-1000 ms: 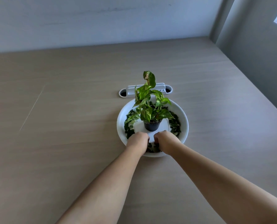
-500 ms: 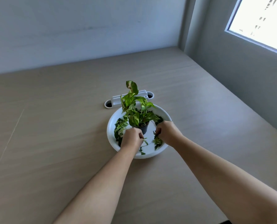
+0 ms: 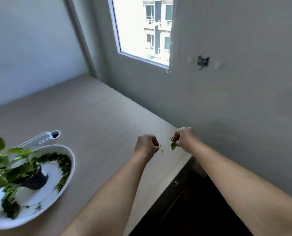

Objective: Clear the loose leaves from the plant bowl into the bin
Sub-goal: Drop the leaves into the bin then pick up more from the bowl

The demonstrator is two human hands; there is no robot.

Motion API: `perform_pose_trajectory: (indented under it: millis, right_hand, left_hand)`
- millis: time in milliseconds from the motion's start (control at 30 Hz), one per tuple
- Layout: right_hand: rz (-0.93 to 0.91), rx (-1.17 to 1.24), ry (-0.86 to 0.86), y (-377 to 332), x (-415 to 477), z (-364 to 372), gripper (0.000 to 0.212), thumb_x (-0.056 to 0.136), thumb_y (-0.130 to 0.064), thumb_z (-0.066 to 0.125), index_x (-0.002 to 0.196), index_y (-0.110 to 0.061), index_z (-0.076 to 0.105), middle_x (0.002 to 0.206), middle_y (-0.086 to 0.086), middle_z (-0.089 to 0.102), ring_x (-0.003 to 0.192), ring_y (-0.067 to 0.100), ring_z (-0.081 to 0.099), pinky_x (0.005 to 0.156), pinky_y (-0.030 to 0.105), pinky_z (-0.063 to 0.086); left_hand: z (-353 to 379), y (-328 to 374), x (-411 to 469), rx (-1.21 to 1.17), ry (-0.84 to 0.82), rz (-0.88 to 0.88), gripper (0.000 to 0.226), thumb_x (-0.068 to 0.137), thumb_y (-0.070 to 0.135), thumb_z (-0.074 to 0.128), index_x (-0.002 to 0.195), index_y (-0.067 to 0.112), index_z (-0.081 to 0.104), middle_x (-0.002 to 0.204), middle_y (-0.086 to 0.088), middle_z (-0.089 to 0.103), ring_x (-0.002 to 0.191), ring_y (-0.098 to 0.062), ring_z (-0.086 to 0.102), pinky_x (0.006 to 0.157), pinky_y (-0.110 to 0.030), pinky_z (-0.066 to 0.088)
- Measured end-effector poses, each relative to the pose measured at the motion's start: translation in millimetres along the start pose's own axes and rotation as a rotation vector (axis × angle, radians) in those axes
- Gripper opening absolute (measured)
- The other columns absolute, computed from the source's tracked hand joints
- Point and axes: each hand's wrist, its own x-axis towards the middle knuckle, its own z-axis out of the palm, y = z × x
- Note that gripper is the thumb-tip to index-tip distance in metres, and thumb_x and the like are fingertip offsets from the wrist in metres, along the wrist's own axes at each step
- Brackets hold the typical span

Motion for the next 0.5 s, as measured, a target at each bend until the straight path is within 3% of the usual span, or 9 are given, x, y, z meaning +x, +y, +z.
perform_pose_trajectory:
  millis: [100,233,400,500]
  right_hand:
    - [0.171,0.031,0.055,104,-19,-51,0.023,0.074,0.006,0.058,0.084,-0.007,0.075,0.096,0.011,0.075,0.091,0.026,0.068,0.07,0.018,0.041]
    - [0.397,0.109,0.121,216,-55,-77,0.022,0.074,0.005,0.058,0.084,-0.006,0.075,0.095,0.012,0.075,0.092,0.027,0.067,0.07,0.017,0.038]
    - [0.617,0.186,0.149,309,-89,-54,0.025,0.076,0.006,0.055,0.077,-0.013,0.072,0.095,0.011,0.073,0.088,0.027,0.067,0.074,0.024,0.047]
    - [0.711,0.219,0.126,335,-98,-36,0.023,0.079,0.002,0.057,0.082,-0.015,0.071,0.098,0.009,0.07,0.09,0.026,0.065,0.071,0.024,0.045]
  left_hand:
    - [85,75,15,-0.001,-0.117,0.136,0.016,0.067,-0.008,0.065,0.073,0.005,0.073,0.075,-0.012,0.069,0.073,-0.026,0.069,0.066,-0.031,0.058]
    - [184,136,17,0.078,-0.287,0.258,0.015,0.065,-0.005,0.067,0.076,0.004,0.075,0.081,-0.015,0.075,0.081,-0.025,0.069,0.064,-0.023,0.046]
    - [281,153,21,0.188,-0.495,0.287,0.016,0.069,-0.004,0.063,0.074,0.009,0.072,0.074,-0.007,0.067,0.08,-0.026,0.068,0.064,-0.022,0.046]
    - [315,145,25,0.223,-0.558,0.269,0.018,0.069,-0.004,0.062,0.075,0.009,0.072,0.08,-0.009,0.072,0.078,-0.023,0.068,0.065,-0.023,0.049]
